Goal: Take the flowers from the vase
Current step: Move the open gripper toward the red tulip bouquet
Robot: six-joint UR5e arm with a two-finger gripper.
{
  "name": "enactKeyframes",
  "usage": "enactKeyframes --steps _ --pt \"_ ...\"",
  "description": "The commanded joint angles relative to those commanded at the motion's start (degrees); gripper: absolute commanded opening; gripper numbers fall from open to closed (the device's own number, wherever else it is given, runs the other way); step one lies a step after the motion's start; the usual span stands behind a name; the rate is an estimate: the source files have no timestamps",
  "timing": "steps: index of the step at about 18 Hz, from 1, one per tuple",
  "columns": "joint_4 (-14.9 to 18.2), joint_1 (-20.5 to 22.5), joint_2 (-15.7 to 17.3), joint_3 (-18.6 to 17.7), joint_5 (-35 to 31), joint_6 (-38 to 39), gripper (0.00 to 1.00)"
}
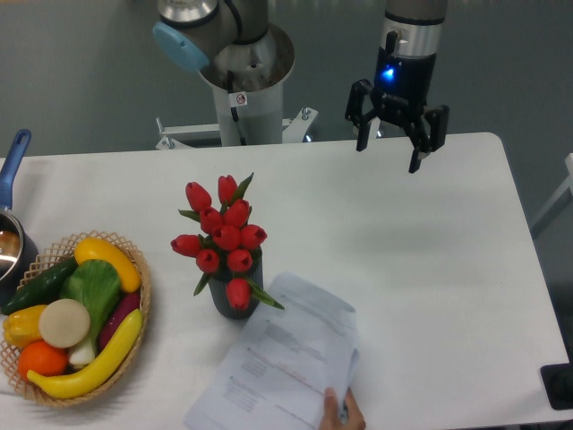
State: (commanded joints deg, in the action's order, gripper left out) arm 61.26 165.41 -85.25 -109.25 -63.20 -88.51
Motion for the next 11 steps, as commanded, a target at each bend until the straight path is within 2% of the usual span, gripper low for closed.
enactKeyframes --steps 4,10,11 --pt "0.09 -0.35 0.0 -0.62 0.35 0.96 1.0" --pt "-0.35 -0.53 -0.53 -3.69 7.28 2.02 1.0" --pt "-1.22 -0.53 -0.62 -4.3 8.6 2.02 1.0"
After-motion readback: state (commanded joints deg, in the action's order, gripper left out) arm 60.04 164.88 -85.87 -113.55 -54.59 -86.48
